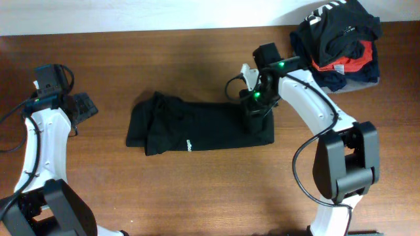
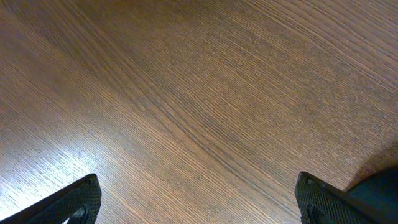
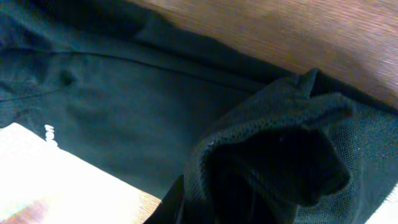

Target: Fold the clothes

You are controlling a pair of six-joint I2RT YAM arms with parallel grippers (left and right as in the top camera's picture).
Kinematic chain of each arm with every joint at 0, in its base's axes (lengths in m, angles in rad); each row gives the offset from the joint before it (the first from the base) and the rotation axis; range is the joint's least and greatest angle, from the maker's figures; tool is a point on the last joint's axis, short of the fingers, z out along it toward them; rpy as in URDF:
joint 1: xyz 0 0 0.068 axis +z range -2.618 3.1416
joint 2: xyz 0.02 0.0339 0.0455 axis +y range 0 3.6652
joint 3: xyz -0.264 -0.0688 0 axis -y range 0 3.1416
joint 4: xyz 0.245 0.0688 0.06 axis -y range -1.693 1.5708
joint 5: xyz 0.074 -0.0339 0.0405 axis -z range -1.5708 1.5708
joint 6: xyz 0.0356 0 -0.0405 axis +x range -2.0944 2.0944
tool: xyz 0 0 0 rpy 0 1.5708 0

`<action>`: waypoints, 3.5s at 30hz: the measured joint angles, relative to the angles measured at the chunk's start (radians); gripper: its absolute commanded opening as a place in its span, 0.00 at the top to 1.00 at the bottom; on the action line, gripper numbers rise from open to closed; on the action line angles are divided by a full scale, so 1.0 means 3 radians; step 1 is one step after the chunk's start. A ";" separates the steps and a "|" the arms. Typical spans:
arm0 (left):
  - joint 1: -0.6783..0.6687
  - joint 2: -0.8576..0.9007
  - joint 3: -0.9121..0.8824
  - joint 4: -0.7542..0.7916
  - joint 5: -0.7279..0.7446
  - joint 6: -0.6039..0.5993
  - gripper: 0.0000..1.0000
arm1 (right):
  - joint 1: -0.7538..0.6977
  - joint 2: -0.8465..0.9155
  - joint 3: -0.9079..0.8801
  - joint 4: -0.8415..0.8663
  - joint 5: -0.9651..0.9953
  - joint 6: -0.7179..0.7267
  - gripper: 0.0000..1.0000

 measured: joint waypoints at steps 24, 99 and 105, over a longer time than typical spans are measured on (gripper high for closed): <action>0.0000 0.0000 0.0000 0.0202 0.0310 -0.0001 0.01 | 0.0295 0.0000 0.0219 -0.0234 -0.0259 -0.0150 0.36; 0.0071 0.1326 0.0722 -0.0535 0.2836 0.1629 0.99 | -0.0145 0.0173 0.0281 -0.0179 -0.0540 0.0013 0.96; 0.0071 0.1326 0.0890 -0.0702 0.2834 0.1629 1.00 | -0.0145 0.0493 0.0280 -0.0261 -0.0763 -0.0058 0.96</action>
